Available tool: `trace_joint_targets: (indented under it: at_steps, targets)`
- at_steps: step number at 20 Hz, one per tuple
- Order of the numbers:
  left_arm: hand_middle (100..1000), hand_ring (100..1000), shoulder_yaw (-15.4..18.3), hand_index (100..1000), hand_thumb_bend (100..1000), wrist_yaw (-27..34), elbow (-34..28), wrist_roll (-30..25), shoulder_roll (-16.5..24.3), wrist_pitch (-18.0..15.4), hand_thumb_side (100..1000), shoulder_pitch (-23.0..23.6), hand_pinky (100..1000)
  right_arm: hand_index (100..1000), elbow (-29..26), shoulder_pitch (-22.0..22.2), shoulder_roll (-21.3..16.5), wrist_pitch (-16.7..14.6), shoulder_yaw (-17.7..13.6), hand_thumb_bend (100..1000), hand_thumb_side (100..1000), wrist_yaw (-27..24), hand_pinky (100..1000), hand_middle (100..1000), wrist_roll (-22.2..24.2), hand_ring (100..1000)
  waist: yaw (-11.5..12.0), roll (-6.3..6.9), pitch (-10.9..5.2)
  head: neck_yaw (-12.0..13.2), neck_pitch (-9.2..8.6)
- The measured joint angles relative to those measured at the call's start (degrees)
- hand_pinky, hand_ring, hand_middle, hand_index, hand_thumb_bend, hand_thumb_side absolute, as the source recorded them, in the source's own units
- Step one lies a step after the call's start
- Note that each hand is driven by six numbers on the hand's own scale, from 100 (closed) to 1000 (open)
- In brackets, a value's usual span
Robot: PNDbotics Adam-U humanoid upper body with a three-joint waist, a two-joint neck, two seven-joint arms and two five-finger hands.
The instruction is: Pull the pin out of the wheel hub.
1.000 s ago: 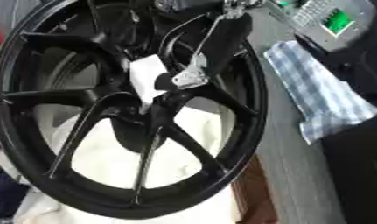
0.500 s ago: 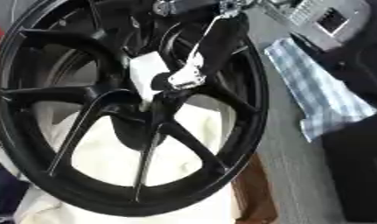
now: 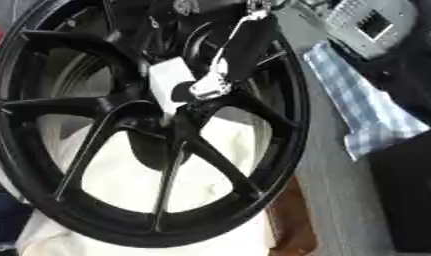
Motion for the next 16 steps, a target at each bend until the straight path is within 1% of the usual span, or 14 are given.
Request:
trace_joint_targets:
  at_steps: [4, 9, 12, 15, 16]
  targets:
    - [573, 574, 0.0, 699, 100, -0.01, 0.0, 0.01, -0.01, 0.01, 654, 0.0, 688, 864, 0.55, 0.39, 0.28, -0.23, 0.31, 366, 610, 1.12, 873, 708, -0.08, 868, 0.14, -0.01, 0.34, 0.0, 0.0]
    - [572, 574, 0.0, 699, 100, -0.02, 0.0, 0.01, -0.03, 0.0, 654, 0.0, 688, 839, 0.9, 0.46, 0.46, -0.44, 0.57, 377, 587, 1.82, 864, 666, -0.15, 856, 0.14, -0.01, 0.52, 0.0, 0.0]
    - [571, 573, 0.0, 699, 100, -0.03, 0.0, 0.01, -0.04, 0.0, 654, -0.01, 688, 792, 1.11, 0.49, 0.76, -0.53, 0.6, 380, 566, 2.06, 856, 608, -0.24, 852, 0.11, -0.01, 0.6, 0.0, 0.0]
    - [570, 573, 0.0, 699, 100, -0.03, 0.0, 0.01, -0.04, 0.0, 654, -0.01, 689, 710, 1.33, 0.49, 0.8, -0.48, 0.78, 356, 545, 2.06, 851, 532, -0.36, 871, 0.01, 0.0, 0.61, 0.0, 0.0]
    - [570, 573, 0.0, 699, 100, -0.03, 0.0, 0.01, -0.04, 0.0, 654, -0.01, 689, 710, 1.35, 0.49, 0.82, -0.37, 0.87, 356, 545, 2.05, 851, 532, -0.56, 871, -0.05, 0.0, 0.61, 0.0, 0.0]
